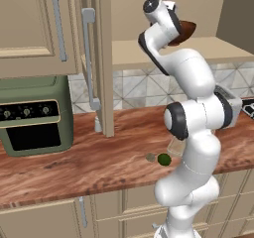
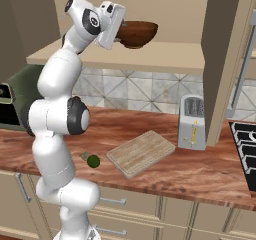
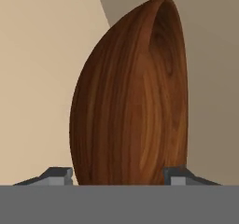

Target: Open the cabinet. Place the bowl and condiment on the counter. Then place the lime and garlic on the cutting board.

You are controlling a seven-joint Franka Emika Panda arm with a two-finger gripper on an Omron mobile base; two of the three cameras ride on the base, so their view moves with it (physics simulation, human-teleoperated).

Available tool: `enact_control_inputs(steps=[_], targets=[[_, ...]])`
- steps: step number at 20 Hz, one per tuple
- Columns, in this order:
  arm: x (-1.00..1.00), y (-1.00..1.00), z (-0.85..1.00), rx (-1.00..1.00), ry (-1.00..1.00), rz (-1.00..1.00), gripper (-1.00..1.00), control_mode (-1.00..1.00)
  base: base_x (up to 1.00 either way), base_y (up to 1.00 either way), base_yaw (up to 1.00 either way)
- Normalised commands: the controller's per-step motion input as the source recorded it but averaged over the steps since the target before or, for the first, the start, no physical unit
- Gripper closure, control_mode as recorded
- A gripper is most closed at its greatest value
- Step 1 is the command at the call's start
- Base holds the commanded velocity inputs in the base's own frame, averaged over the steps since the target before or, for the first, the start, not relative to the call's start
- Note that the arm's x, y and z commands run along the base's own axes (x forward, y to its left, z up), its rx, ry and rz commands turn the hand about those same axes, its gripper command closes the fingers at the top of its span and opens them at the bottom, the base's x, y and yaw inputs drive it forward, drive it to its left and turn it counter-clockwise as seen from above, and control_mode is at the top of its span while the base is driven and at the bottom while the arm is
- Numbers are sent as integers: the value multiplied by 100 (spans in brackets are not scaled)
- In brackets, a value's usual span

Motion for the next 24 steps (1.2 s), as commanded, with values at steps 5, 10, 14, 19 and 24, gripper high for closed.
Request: enact_control_inputs(steps=[5, 10, 14, 19, 24], targets=[[-31, 0, -19, 0, 0, 0, 100, -100, 0, 0, 0], [-95, 0, -1, 0, -5, 0, 100, -100, 0, 0, 0], [-100, 0, 0, 0, -4, 0, 100, -100, 0, 0, 0], [-100, 0, -3, 0, -5, 1, 100, -100, 0, 0, 0], [-100, 0, -22, 0, -1, 10, 100, -100, 0, 0, 0]])
